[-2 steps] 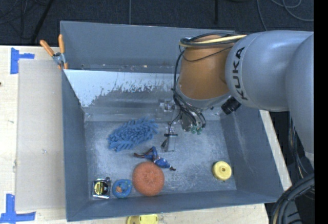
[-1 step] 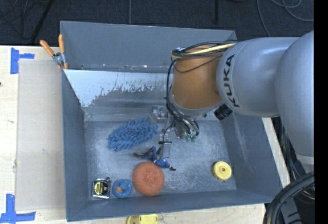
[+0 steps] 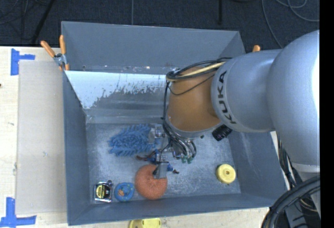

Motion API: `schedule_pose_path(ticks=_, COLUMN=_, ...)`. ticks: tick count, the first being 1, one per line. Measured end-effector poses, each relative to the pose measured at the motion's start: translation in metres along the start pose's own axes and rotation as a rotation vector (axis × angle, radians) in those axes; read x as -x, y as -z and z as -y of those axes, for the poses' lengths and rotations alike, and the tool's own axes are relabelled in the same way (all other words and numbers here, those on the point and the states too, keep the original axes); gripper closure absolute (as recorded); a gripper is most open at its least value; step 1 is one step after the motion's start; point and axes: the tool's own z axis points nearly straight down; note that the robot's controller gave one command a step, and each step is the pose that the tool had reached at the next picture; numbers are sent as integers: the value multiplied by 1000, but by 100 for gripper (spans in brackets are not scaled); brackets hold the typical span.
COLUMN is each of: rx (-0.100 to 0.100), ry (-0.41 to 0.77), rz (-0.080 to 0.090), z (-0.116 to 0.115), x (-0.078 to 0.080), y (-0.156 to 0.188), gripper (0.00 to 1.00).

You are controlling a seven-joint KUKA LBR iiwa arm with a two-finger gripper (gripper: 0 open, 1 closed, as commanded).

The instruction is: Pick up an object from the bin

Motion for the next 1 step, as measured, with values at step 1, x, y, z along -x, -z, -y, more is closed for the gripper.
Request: schedule_pose_path(ticks=1, rx=0, ry=38, rz=-5, z=-9, x=-35, y=-22, gripper=100)
